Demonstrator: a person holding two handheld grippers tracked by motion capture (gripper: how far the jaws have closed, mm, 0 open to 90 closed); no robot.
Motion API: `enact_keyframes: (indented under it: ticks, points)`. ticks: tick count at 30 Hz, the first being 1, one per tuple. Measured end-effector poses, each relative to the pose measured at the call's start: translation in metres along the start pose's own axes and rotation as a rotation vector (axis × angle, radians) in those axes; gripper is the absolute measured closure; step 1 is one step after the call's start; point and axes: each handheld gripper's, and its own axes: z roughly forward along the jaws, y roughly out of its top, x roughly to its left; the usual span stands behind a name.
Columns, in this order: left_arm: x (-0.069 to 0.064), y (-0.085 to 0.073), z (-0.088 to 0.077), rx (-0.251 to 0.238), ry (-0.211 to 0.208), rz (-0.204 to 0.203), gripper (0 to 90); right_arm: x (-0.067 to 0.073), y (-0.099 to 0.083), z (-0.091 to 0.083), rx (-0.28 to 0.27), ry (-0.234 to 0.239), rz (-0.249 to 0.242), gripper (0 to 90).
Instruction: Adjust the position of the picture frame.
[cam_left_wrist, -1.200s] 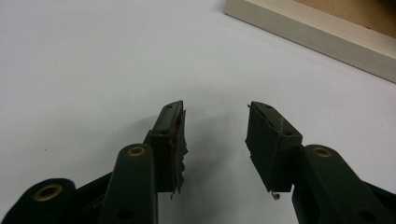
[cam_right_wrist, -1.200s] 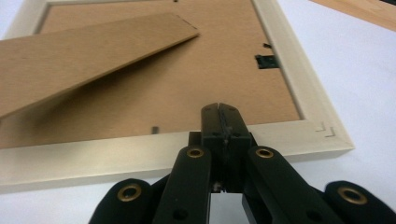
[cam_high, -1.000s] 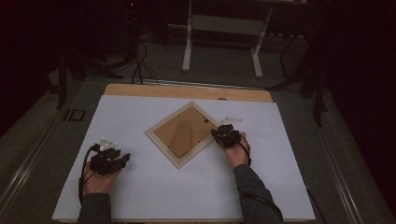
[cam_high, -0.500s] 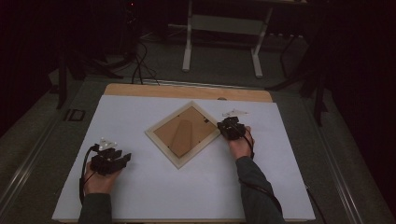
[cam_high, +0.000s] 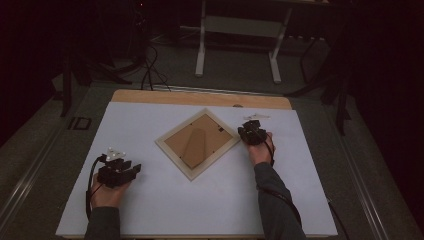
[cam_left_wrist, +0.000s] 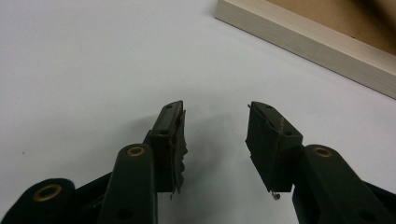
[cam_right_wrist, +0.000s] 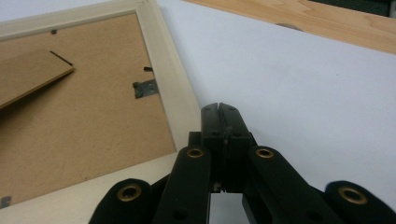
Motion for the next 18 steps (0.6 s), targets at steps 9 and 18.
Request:
enact_keyframes:
  ticks: [9, 18]
  points:
    - [-0.002, 0.001, 0.001, -0.002, -0.01, -0.001, 56.7, -0.006, 0.0, 0.01, 0.022, -0.013, 0.014, 90.0]
    - [-0.007, 0.002, 0.002, -0.007, -0.026, 0.01, 57.1, -0.003, 0.003, 0.019, 0.056, -0.016, -0.002, 90.0]
